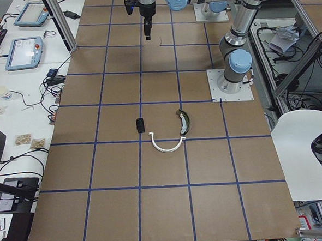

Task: Place bearing gear from tray to pile

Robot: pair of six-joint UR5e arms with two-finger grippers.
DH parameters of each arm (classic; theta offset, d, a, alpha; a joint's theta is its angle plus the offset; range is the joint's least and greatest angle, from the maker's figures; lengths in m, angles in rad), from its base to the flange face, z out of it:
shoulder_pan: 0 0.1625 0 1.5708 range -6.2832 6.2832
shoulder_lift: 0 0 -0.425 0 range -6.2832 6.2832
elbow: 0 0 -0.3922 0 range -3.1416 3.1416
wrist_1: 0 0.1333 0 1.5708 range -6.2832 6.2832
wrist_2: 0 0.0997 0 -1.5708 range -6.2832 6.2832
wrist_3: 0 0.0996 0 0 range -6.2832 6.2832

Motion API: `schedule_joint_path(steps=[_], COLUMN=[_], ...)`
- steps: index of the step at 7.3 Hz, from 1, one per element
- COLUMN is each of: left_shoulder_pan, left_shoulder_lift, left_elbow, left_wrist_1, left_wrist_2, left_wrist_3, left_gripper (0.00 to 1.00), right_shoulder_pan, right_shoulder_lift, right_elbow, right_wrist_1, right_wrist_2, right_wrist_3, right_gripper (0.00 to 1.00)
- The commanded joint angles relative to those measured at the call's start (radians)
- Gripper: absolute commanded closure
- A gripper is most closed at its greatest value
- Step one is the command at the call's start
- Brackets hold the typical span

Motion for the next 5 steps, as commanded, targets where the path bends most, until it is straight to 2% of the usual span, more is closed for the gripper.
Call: schedule_joint_path(steps=[1,3,4,5], left_shoulder_pan=[0.001,0.000,0.001,0.000], left_shoulder_lift=[0.001,-0.014,-0.015,-0.021], left_elbow=[0.000,0.000,0.002,0.000], left_wrist_1=[0.000,0.000,0.000,0.000], left_wrist_2=[-0.004,-0.005,-0.005,-0.032], left_wrist_3=[0.000,0.002,-0.009,-0.023], left_gripper=[0.00,0.00,0.00,0.00], right_shoulder_pan=[0.208,0.290,0.292,0.291], right_shoulder_lift=[0.085,0.173,0.187,0.188], right_elbow=[0.006,0.003,0.003,-0.005], right_wrist_1=[-0.096,-0.257,-0.270,-0.269], right_wrist_2=[0.073,0.077,0.077,0.065], right_wrist_3=[0.363,0.437,0.473,0.462], right_gripper=[0.92,0.91,0.89,0.80])
